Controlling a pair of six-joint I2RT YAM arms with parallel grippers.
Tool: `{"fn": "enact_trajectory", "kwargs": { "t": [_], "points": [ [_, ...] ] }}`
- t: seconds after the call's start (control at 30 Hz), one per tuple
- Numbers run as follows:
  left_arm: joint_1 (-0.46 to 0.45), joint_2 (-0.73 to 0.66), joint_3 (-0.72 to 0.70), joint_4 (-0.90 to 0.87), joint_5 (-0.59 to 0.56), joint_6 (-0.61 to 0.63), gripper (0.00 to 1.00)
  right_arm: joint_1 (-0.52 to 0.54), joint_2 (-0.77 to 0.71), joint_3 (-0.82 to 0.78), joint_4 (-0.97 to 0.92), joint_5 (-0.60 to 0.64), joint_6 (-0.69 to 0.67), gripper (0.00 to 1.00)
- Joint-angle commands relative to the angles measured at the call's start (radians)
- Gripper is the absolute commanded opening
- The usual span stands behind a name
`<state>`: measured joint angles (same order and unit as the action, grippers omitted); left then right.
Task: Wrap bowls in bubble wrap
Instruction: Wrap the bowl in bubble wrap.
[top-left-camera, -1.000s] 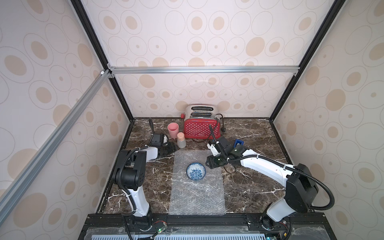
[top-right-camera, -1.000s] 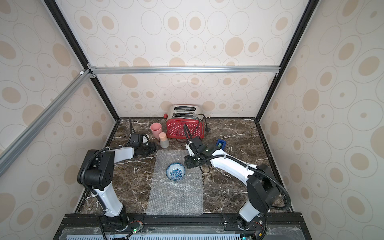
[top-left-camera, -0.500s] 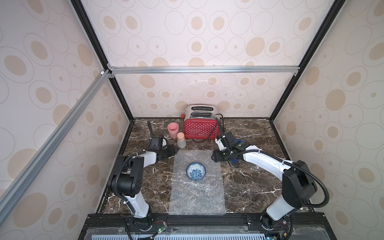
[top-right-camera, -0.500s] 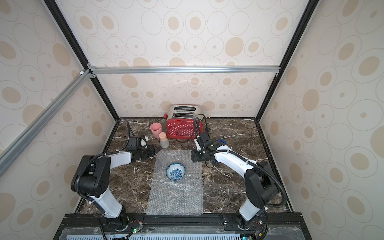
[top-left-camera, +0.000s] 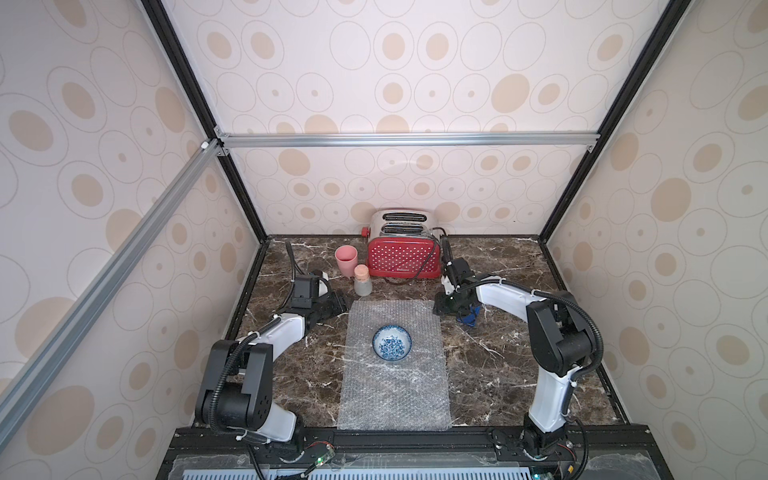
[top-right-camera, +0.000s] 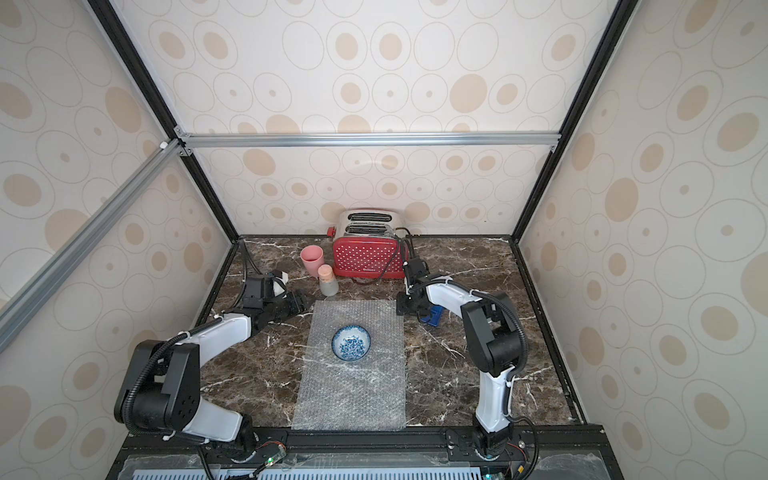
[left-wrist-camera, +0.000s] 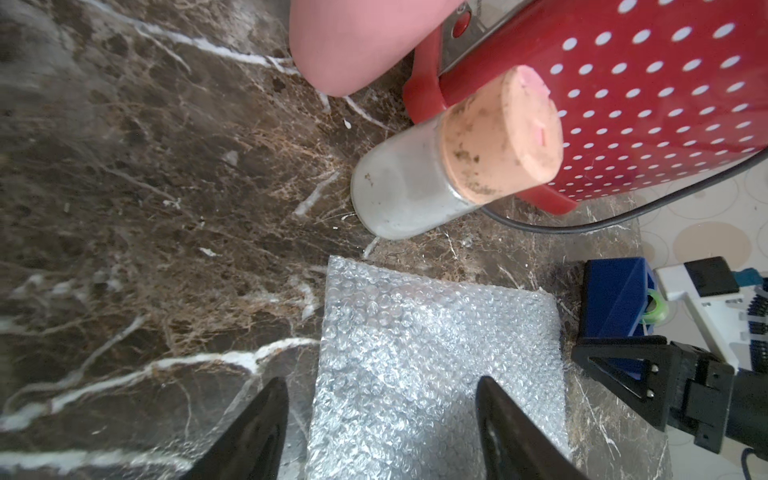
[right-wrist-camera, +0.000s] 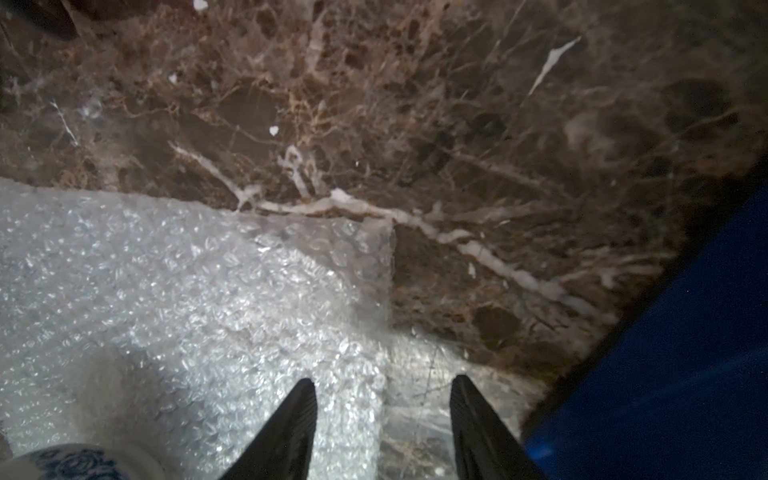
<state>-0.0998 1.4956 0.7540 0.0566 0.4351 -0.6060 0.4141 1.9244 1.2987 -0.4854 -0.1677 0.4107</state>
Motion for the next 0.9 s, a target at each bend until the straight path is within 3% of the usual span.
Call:
{"fn": "enact_trajectory", "kwargs": {
  "t": [0.0, 0.47, 0.73, 0.87],
  "points": [
    [0.005, -0.014, -0.002, -0.027, -0.009, 0.014, 0.7, -0.002, 0.035, 0.038, 0.016, -0.052, 0.01, 0.54],
    [0.005, -0.022, 0.0, -0.035, 0.009, 0.029, 0.71, -0.046, 0.107, 0.034, 0.092, -0.127, 0.039, 0.5],
    [0.005, -0.033, -0.012, -0.023, 0.028, 0.026, 0.71, -0.05, 0.097, 0.007, 0.153, -0.241, 0.054, 0.36],
    [0.004, -0.043, -0.016, -0.022, 0.029, 0.028, 0.71, -0.052, 0.043, -0.033, 0.202, -0.271, 0.066, 0.34]
  ]
}}
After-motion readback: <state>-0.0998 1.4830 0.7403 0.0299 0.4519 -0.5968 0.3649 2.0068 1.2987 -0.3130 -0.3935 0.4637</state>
